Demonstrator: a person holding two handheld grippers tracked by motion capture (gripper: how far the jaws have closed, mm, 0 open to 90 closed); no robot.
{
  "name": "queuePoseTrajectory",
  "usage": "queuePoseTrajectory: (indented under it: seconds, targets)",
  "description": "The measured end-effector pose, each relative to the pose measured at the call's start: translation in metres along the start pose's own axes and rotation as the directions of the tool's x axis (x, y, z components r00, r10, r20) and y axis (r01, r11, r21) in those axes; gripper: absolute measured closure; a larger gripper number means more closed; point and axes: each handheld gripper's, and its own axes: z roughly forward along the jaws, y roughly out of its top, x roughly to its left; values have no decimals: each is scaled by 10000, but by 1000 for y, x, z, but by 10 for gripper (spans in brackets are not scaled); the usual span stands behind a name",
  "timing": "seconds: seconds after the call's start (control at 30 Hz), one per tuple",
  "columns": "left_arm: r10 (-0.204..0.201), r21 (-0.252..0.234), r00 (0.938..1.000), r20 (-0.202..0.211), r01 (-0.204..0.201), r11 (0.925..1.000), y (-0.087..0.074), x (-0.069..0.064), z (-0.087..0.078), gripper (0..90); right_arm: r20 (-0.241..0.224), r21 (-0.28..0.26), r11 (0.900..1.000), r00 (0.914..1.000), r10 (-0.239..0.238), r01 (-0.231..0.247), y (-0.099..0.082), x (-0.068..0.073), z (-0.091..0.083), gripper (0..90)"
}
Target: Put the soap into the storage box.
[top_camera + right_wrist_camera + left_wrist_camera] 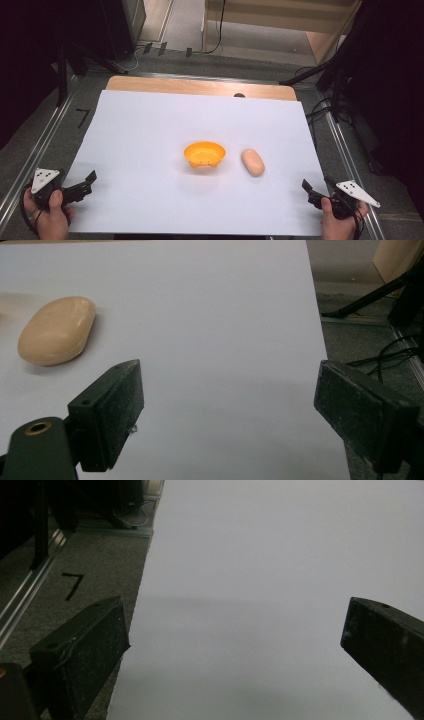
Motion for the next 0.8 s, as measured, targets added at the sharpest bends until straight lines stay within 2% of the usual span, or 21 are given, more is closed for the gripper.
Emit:
queuePoseTrajectory:
  seconds: [0.17,0.3,0.4,0.5,0.67,0.7,0.8]
  targets:
    - [-14,-25,10000,-23,14,10000,0,0,-1,0,88,2,10000,10000,40,-40,0,0,0,129]
    - [-1,-16,10000,-28,1,10000,0,0,0,0,177,38,9999,9998,-119,118,0,2,0,129]
    - [-33,-35,10000,-63,32,10000,0,0,-1,0,310,-145,9997,9993,-207,211,0,3,-2,177]
    - [-32,-47,10000,-69,31,10000,0,0,-1,0,302,-123,9995,9991,-297,301,0,4,-2,163]
    - [-26,-69,10000,-76,25,10000,0,0,-1,0,596,81,9993,9976,-366,362,2,6,0,133]
    - [-23,-66,10000,-74,23,10000,0,0,-1,0,574,77,9990,9973,-449,445,2,7,0,131]
    - [7,-59,10000,-46,-7,10000,0,-1,-1,0,919,78,9967,9925,-809,805,3,11,-2,129]
